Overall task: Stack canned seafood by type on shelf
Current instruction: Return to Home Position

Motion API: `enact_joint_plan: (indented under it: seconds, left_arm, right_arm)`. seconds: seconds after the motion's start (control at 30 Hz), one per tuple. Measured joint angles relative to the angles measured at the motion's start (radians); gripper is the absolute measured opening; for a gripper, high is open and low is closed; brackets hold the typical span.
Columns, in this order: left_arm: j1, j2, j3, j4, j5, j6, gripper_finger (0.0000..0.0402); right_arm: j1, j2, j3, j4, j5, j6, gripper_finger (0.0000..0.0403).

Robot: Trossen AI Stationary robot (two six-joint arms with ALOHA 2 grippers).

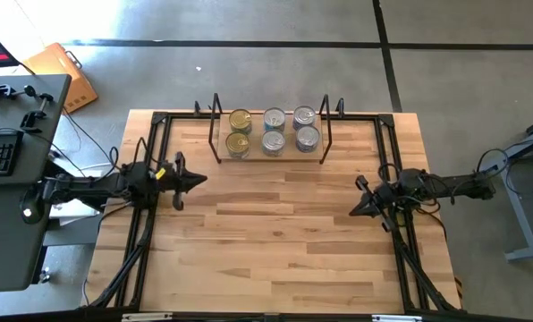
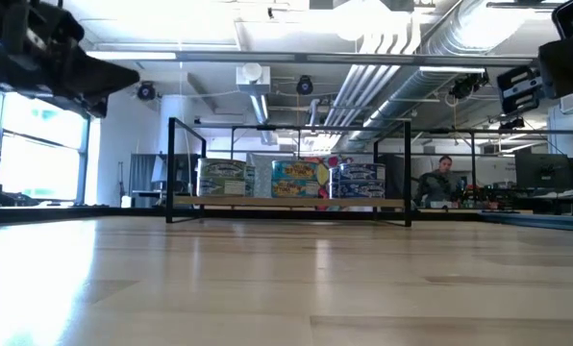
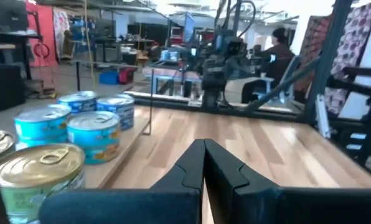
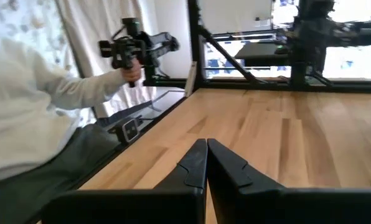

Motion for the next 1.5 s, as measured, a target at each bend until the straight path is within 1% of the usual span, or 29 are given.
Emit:
enact_joint_plan:
  seconds: [0.13,0.2,0.3,0.33,0.47,0.5,0.63,0.7,0.8,0.9,0.97,1.0,1.1,1.2,1.27,1.37,1.5]
  left_arm:
    - [0.000,-0.054,-0.021,-0.059,-0.005,0.026,0.0000]
    - [0.000,-0.067,-0.021,-0.056,0.000,0.032,0.0000]
    - [0.000,-0.072,-0.020,-0.060,0.001,0.085,0.0000]
    - [0.000,-0.072,-0.020,-0.060,0.001,0.100,0.0000]
    - [0.000,-0.072,-0.020,-0.060,-0.002,0.104,0.0000]
    - [0.000,-0.072,-0.020,-0.060,-0.002,0.101,0.0000]
    - [0.000,-0.072,-0.020,-0.060,-0.002,0.095,0.0000]
    - [0.000,-0.072,-0.020,-0.060,-0.003,0.079,0.0000]
    - [0.000,-0.072,-0.020,-0.060,-0.004,0.071,0.0000]
    - [0.000,-0.072,-0.020,-0.060,-0.004,0.071,0.0000]
    - [0.000,-0.072,-0.020,-0.060,-0.004,0.071,0.0000]
    - [0.000,-0.072,-0.020,-0.060,-0.004,0.071,0.0000]
    - [0.000,-0.072,-0.020,-0.060,-0.004,0.071,0.0000]
    - [0.000,-0.071,-0.020,-0.060,-0.004,0.071,0.0000]
    - [0.000,-0.071,-0.020,-0.060,-0.005,0.071,0.0000]
    - [0.000,-0.069,-0.020,-0.060,-0.004,0.071,0.0000]
    - [0.000,-0.069,-0.020,-0.060,-0.004,0.071,0.0000]
  right_arm:
    - [-0.001,-0.001,0.000,0.000,-0.021,-0.034,0.0000]
    - [-0.010,-0.001,0.000,-0.001,-0.021,-0.037,0.0000]
    - [-0.033,0.000,0.001,-0.001,-0.015,-0.035,0.0000]
    - [-0.039,-0.001,0.001,-0.002,0.004,-0.033,0.0000]
    - [-0.060,0.000,0.001,-0.013,0.136,-0.036,0.0000]
    - [-0.066,0.000,0.001,-0.015,0.153,-0.030,0.0000]
    - [-0.089,-0.001,0.016,-0.060,0.108,-0.015,0.0000]
    - [-0.107,-0.002,0.025,-0.101,0.116,-0.007,0.0000]
    - [-0.132,-0.001,0.024,-0.096,0.189,0.014,0.0000]
    - [-0.146,-0.002,0.001,0.004,0.304,0.042,0.0000]
    - [-0.153,-0.002,-0.034,0.078,0.349,0.045,0.0000]
    - [-0.156,0.000,-0.049,0.120,0.352,0.045,0.0000]
    - [-0.163,0.007,-0.050,0.128,0.370,0.041,0.0000]
    - [-0.163,0.009,-0.050,0.127,0.368,-0.005,0.0000]
    - [-0.163,0.009,-0.050,0.126,0.362,-0.011,0.0000]
    - [-0.163,0.009,-0.050,0.119,0.320,-0.010,0.0000]
    - [-0.161,0.014,-0.050,0.118,0.316,-0.012,0.0000]
